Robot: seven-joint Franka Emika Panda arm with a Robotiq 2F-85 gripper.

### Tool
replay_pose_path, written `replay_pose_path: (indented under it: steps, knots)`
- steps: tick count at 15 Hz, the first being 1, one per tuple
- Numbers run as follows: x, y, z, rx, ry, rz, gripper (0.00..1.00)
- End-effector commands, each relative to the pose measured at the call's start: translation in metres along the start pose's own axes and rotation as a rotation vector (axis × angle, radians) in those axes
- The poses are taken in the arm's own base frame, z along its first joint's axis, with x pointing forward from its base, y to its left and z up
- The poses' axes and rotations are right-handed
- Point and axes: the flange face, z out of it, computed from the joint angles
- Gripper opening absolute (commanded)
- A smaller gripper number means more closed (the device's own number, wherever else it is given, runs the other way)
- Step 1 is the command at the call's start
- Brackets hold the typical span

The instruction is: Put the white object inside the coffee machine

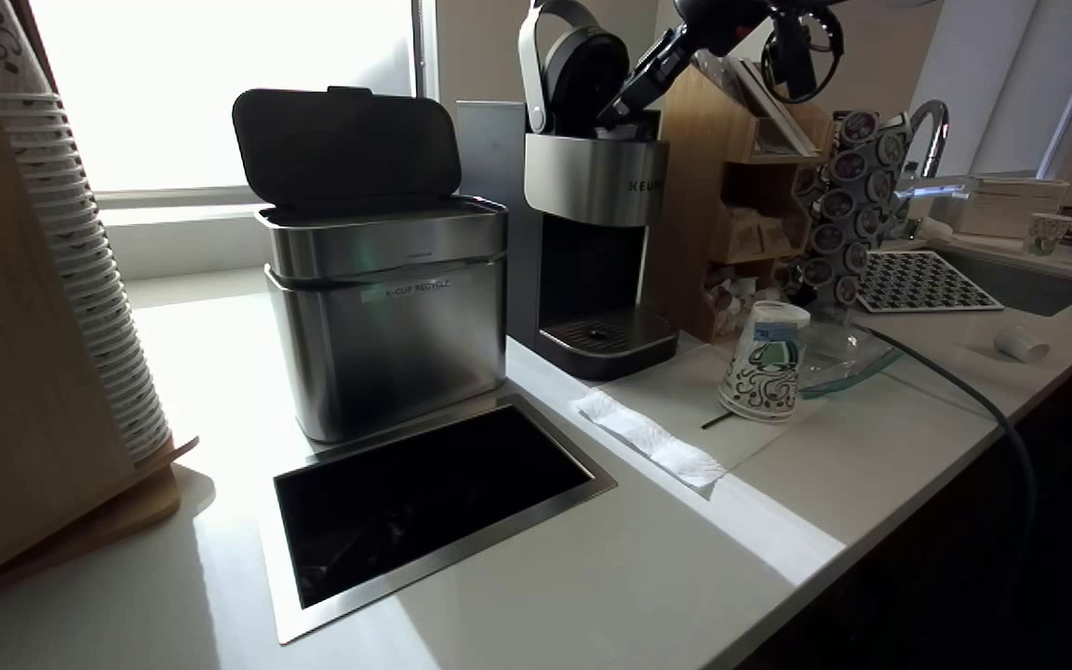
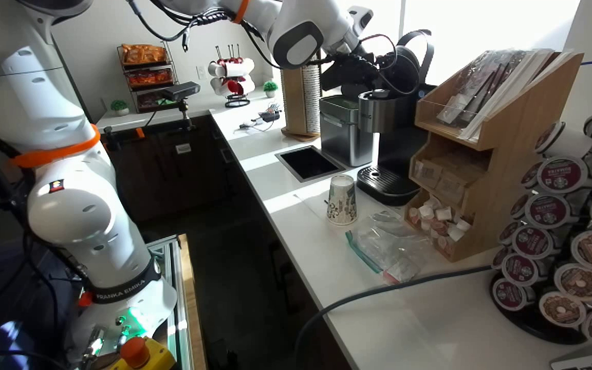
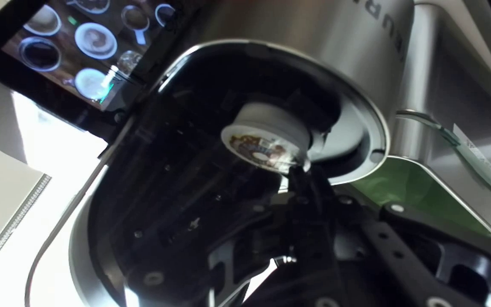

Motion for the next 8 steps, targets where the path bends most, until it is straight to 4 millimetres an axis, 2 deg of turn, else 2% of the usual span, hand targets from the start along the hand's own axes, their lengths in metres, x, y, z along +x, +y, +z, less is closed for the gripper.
replay_pose_path:
  steps: [1, 8]
  knots:
    - [0.005, -0.004, 0.002, 0.003, 0.006, 0.017, 0.36]
    - [0.011, -0.004, -0.013, -0.007, 0.018, 0.076, 0.89]
